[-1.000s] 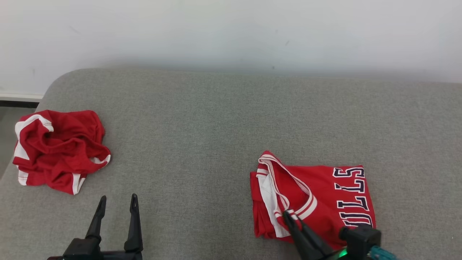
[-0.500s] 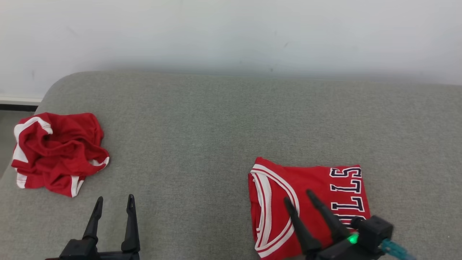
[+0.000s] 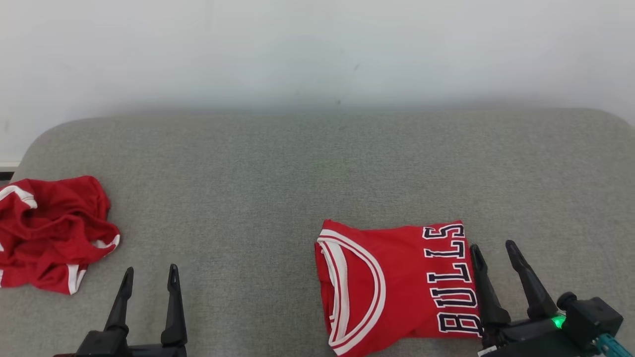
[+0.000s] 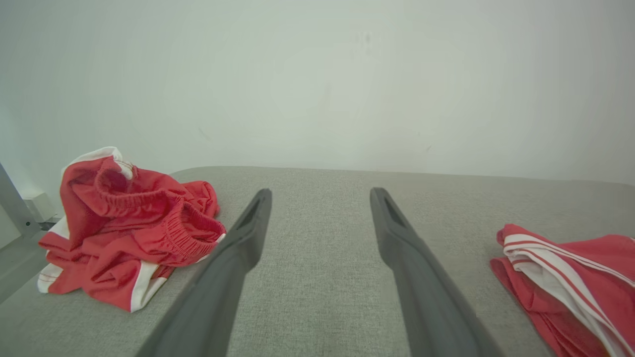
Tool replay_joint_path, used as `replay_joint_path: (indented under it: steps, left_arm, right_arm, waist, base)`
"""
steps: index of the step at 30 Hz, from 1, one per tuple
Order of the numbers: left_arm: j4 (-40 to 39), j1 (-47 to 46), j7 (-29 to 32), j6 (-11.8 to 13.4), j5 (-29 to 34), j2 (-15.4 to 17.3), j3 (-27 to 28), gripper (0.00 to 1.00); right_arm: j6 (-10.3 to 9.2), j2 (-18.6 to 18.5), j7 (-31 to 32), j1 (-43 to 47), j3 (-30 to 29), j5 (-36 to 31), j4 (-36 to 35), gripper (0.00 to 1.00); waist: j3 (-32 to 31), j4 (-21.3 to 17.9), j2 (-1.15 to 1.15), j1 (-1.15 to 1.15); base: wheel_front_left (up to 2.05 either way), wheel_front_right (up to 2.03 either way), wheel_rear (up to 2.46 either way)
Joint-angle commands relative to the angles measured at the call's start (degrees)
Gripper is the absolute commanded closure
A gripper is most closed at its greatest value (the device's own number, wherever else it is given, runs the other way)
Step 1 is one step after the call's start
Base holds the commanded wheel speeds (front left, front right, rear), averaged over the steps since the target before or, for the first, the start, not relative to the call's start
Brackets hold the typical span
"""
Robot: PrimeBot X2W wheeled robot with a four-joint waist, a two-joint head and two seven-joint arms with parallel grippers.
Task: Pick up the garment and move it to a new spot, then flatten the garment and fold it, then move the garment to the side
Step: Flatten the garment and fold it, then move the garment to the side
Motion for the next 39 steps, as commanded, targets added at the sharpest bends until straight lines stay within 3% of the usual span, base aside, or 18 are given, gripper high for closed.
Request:
replay_joint_path:
  steps: [1,14,39]
  left_arm:
    - [-0.4,0.8,-0.2,-0.2,0.4,0.0,0.2,0.0]
    - [-2.1,2.9,-0.2,-0.1,2.7,0.9,-0.4,0.0]
    - [-3.1,5.7,-0.2,0.4,2.5,1.3,-0.5,0.0]
  right_arm:
    - [-0.15,0.6,-0.4,1.3,-1.1,-0.7,-0.4,0.0]
    - [-0.15,3.1,-0.4,5.6,-5.1,-3.8,-0.1,0.0]
    - [-0.15,4.1,2.0,6.0,-5.9,-7.7,0.1,0.0]
  waist:
    - [-0.4,-0.9,0.0,0.0]
    - [-1.7,-2.6,0.0,0.0]
    - [-2.6,-0.9,0.0,0.0]
  base:
    - [0.0,0.0,0.0]
    - [0.0,0.0,0.0]
    - [0.0,0.0,0.0]
